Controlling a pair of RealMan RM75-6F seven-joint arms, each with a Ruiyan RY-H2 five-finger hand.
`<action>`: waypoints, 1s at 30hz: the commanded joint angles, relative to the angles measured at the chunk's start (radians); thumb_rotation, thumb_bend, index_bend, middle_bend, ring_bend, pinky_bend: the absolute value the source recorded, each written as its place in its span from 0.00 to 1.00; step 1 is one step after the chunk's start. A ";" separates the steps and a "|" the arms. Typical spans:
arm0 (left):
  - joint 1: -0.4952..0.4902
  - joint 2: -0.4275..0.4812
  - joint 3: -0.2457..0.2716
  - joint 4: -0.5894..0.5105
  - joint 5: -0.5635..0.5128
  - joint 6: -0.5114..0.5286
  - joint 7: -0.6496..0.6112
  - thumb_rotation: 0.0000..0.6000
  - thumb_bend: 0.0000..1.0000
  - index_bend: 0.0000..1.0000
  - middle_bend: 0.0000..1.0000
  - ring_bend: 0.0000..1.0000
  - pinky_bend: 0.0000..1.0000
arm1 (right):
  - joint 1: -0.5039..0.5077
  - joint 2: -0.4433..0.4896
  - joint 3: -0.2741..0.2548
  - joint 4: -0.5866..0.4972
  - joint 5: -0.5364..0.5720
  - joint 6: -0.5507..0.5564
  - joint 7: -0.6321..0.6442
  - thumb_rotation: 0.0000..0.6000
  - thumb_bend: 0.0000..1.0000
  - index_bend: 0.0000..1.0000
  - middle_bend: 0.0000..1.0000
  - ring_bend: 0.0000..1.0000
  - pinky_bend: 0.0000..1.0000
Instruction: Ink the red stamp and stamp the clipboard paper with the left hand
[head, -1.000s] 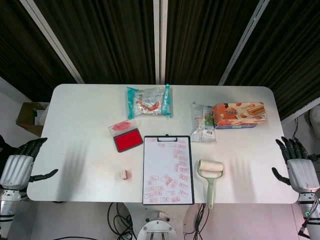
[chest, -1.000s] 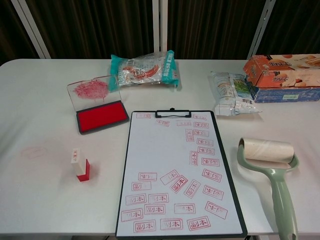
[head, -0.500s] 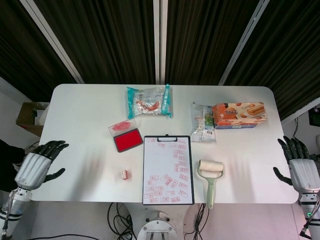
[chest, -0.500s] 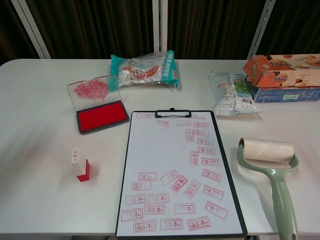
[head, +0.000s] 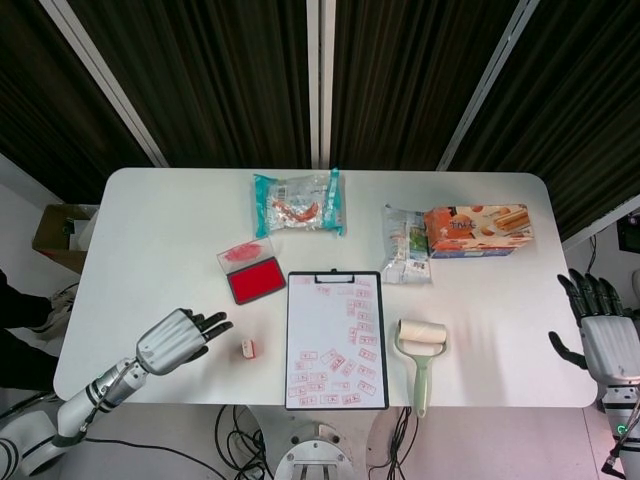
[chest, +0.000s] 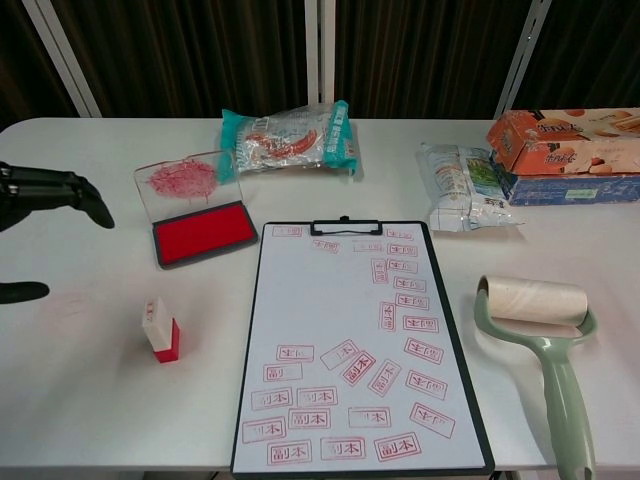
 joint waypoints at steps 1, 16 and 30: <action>-0.033 -0.029 0.015 0.033 0.012 -0.021 -0.026 1.00 0.17 0.30 0.33 0.82 0.96 | -0.003 0.005 0.002 -0.002 0.003 0.004 0.003 1.00 0.21 0.00 0.00 0.00 0.00; -0.110 -0.128 0.070 0.141 0.017 -0.044 -0.087 1.00 0.17 0.31 0.34 0.87 0.98 | 0.003 0.015 0.008 -0.023 0.011 -0.007 -0.024 1.00 0.21 0.00 0.00 0.00 0.00; -0.162 -0.199 0.110 0.252 0.027 -0.036 -0.089 1.00 0.22 0.40 0.42 0.90 1.00 | 0.002 0.016 0.006 -0.036 0.016 -0.012 -0.044 1.00 0.21 0.00 0.00 0.00 0.00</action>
